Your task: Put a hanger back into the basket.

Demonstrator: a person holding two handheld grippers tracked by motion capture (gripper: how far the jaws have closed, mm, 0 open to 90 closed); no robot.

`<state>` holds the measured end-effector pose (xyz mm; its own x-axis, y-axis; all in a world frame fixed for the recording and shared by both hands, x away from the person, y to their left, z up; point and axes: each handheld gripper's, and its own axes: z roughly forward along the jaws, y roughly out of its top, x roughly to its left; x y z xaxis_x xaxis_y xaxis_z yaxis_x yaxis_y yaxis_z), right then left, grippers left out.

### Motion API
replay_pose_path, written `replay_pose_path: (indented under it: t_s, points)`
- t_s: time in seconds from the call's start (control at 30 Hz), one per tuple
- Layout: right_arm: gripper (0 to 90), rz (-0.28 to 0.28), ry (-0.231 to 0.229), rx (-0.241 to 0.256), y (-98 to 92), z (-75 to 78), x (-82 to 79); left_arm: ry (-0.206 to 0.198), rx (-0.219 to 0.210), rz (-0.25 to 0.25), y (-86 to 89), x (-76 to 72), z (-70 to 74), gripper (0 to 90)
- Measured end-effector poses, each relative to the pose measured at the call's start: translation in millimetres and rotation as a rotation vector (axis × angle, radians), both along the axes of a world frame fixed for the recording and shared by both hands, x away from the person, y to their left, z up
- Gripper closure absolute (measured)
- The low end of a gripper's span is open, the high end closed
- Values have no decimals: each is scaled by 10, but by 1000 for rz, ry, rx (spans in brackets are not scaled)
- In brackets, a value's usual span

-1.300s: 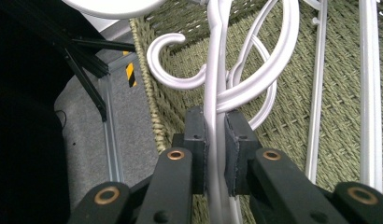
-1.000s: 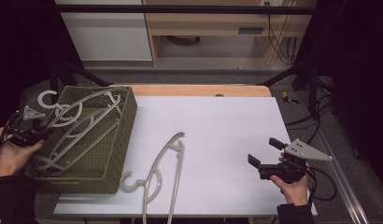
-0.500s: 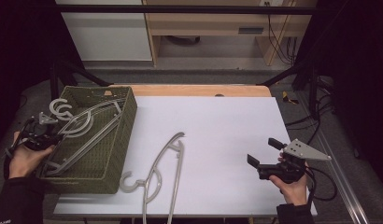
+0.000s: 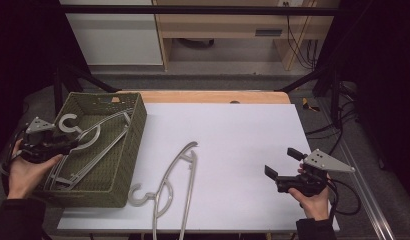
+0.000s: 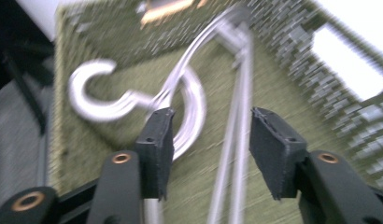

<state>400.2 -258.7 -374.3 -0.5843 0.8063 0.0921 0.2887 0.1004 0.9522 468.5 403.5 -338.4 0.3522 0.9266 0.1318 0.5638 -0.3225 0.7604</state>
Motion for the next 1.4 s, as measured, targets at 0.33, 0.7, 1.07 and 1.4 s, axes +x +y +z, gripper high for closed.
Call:
replay_pose_path:
  t_s: [0.33,0.7,1.07,1.4]
  points:
    - [8,3,2,4,-2,4,-6,-139,-119,-105,-609,-291,122,332]
    - [8,4,3,6,8,2,-5,-194,-159,-193,-1233,-547,41,180]
    - [8,10,6,1,20,-9,-4,-138,-134,-310,-1678,-687,-149,176]
    - [8,14,3,2,19,-2,-10,-29,-88,-384,-2013,-653,-476,176]
